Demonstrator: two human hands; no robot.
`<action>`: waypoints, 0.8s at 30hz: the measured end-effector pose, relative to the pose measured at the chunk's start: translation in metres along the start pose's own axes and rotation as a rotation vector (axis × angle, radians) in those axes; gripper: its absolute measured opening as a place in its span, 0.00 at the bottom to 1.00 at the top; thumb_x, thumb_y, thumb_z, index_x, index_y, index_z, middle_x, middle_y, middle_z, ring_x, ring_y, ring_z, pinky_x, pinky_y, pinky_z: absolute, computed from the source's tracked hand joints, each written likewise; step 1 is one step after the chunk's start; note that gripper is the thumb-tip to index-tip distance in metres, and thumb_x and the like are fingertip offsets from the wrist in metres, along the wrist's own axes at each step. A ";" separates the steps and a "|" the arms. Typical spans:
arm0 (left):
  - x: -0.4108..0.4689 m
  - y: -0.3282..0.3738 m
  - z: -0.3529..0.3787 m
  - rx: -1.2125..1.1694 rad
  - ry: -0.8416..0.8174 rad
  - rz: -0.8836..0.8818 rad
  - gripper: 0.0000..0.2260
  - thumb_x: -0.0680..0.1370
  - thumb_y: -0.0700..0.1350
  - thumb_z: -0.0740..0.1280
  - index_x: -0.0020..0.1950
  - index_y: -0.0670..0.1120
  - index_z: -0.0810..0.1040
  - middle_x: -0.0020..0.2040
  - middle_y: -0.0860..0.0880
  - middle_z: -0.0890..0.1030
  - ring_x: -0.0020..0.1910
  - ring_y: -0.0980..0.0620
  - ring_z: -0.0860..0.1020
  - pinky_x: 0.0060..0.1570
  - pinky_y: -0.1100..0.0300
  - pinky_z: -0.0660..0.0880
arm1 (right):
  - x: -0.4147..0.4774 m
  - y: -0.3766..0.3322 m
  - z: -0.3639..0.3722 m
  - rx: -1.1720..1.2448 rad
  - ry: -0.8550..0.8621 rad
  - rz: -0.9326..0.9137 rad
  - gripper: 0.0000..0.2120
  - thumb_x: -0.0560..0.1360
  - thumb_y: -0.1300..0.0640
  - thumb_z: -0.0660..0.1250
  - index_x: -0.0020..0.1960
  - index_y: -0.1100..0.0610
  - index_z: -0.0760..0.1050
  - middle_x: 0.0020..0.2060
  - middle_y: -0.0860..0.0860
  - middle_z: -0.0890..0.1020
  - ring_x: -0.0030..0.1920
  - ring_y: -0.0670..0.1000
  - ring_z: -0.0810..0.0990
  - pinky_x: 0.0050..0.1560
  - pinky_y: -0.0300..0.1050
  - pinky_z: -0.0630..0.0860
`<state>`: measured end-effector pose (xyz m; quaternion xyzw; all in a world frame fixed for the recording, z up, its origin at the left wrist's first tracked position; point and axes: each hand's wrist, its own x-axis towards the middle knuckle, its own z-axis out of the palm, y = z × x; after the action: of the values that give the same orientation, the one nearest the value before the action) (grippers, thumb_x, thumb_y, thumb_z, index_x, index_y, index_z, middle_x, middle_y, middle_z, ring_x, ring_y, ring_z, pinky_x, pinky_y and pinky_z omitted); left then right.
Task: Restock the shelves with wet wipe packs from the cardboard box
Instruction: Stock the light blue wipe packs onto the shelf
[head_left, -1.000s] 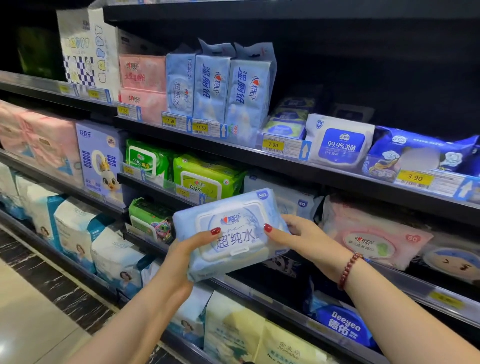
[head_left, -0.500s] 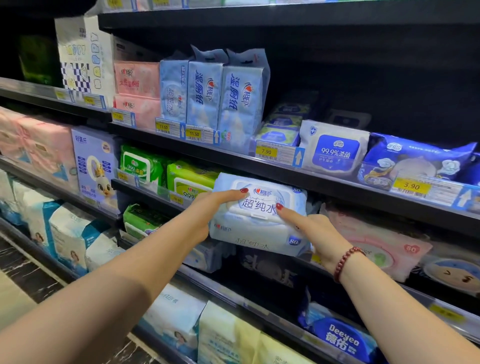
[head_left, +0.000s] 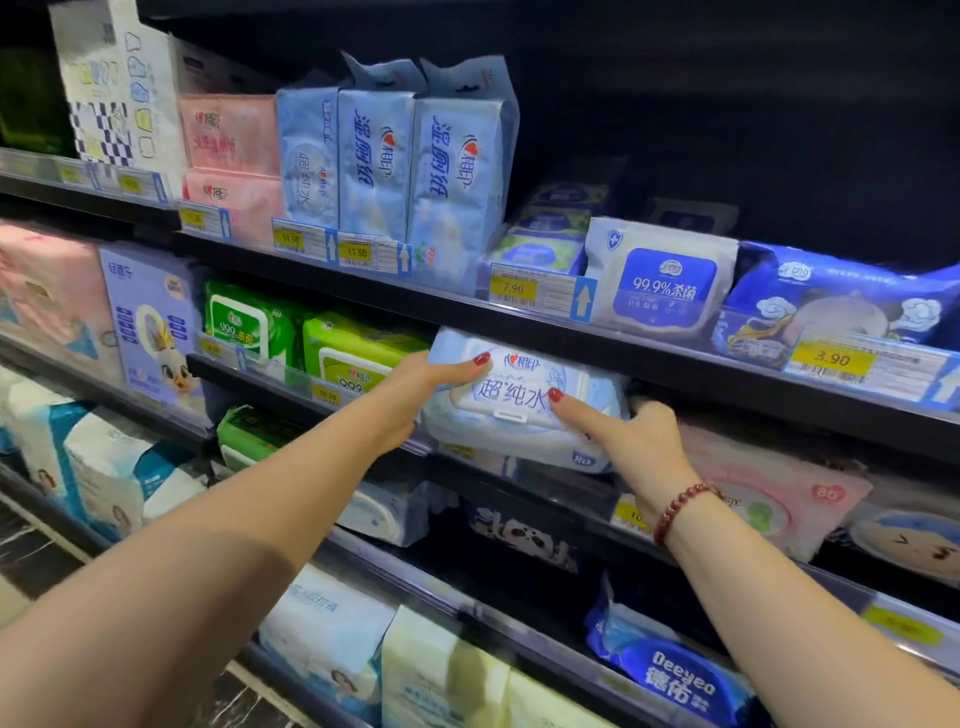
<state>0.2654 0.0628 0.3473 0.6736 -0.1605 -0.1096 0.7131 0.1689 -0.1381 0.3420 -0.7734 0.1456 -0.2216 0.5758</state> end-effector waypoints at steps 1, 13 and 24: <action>0.006 0.001 0.001 0.005 0.040 0.008 0.48 0.46 0.65 0.81 0.61 0.45 0.79 0.59 0.45 0.82 0.63 0.41 0.76 0.68 0.41 0.66 | 0.004 -0.002 -0.001 -0.015 0.001 0.028 0.42 0.53 0.37 0.80 0.53 0.63 0.69 0.54 0.54 0.77 0.53 0.53 0.78 0.58 0.53 0.77; 0.011 -0.018 0.002 0.439 0.059 0.217 0.25 0.67 0.50 0.78 0.58 0.47 0.72 0.56 0.50 0.80 0.57 0.49 0.79 0.60 0.48 0.76 | -0.001 0.024 0.004 -0.354 0.024 -0.036 0.41 0.49 0.33 0.77 0.51 0.59 0.74 0.47 0.51 0.81 0.45 0.51 0.80 0.45 0.48 0.79; 0.010 -0.026 0.001 0.801 0.138 0.465 0.33 0.70 0.53 0.75 0.72 0.53 0.67 0.66 0.48 0.75 0.60 0.47 0.75 0.54 0.57 0.73 | -0.014 0.014 0.002 -0.526 0.070 -0.245 0.49 0.63 0.44 0.78 0.75 0.45 0.53 0.63 0.55 0.76 0.62 0.61 0.75 0.59 0.51 0.73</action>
<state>0.2757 0.0561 0.3218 0.8476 -0.2892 0.1689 0.4115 0.1582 -0.1343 0.3255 -0.8998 0.1235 -0.2707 0.3191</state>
